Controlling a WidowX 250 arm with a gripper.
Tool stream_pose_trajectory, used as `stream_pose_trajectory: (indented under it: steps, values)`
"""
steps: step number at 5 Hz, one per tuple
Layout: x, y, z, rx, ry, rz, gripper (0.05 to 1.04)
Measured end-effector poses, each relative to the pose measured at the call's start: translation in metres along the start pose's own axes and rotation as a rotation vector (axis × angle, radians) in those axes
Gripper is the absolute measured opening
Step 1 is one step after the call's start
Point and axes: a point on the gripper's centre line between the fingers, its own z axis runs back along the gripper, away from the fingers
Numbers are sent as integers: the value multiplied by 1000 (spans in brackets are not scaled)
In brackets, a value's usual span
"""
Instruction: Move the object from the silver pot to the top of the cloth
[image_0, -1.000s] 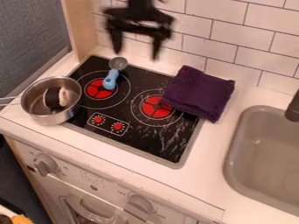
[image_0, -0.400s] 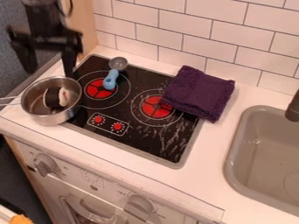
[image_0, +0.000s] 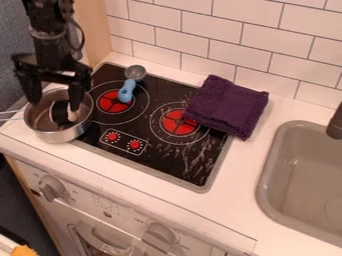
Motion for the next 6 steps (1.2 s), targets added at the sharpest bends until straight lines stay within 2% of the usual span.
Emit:
stream_pose_trajectory:
  steps: [1, 2, 3, 4, 5, 6]
  values:
    - [5, 3, -10, 27, 29, 24, 999]
    - [5, 5, -24, 54, 100, 60, 999]
    - [5, 5, -30, 68, 132, 85, 946]
    - [5, 2, -29, 47, 134, 102, 665]
    - [15, -14, 22, 20, -4, 86, 496]
    - [27, -54, 81, -42, -218, 43, 462]
